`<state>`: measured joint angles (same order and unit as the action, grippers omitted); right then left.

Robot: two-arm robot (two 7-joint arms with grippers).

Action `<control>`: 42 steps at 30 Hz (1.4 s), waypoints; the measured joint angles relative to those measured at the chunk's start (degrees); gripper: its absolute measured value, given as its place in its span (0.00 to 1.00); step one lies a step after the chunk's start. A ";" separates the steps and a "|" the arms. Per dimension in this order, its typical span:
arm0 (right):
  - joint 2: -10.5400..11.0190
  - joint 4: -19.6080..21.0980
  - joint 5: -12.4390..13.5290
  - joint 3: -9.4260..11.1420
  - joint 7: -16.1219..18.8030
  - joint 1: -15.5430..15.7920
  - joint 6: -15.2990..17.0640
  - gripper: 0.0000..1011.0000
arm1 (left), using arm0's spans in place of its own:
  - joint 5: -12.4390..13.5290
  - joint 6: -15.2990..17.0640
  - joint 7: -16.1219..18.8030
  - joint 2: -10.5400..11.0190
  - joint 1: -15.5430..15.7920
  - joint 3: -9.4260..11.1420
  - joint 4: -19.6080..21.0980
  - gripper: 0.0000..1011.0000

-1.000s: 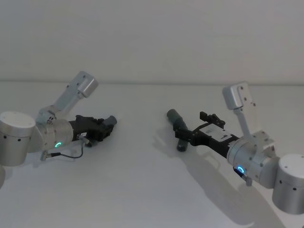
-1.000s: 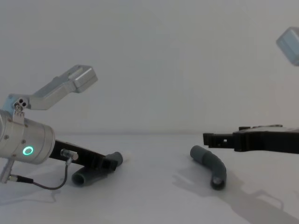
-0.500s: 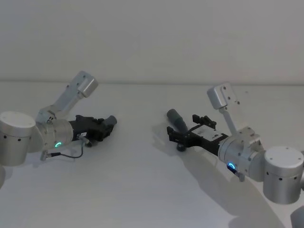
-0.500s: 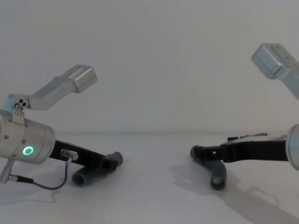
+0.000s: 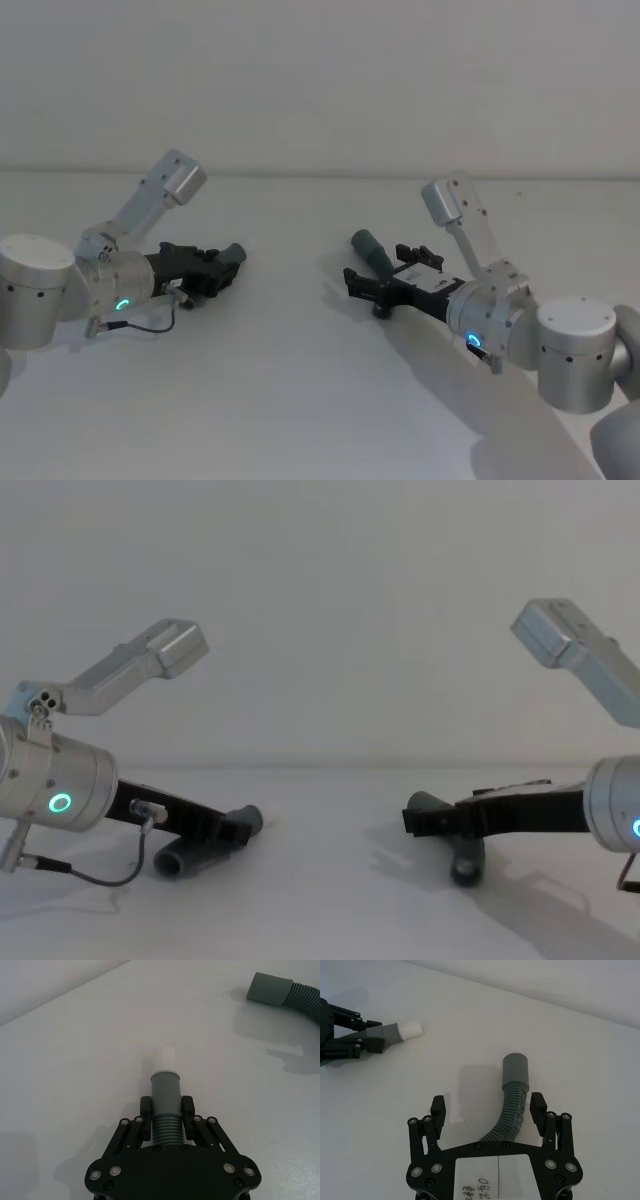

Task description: Use both hands to pick up one end of the pipe from the table, align the ends, and insert them.

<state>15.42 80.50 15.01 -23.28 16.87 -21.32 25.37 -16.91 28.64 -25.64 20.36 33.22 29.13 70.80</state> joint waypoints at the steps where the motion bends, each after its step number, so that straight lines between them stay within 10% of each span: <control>1: -0.22 -0.54 -0.08 -0.03 0.11 -0.33 -0.01 0.99 | 0.00 0.00 0.00 0.00 0.00 0.00 0.00 0.35; 42: -3.32 -8.56 -0.74 0.60 1.22 -3.80 -0.26 0.89 | 0.00 0.00 0.00 0.00 0.00 0.00 0.00 0.35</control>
<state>12.11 71.94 14.27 -22.69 18.09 -25.11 25.11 -16.91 28.64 -25.64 20.36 33.22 29.13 70.79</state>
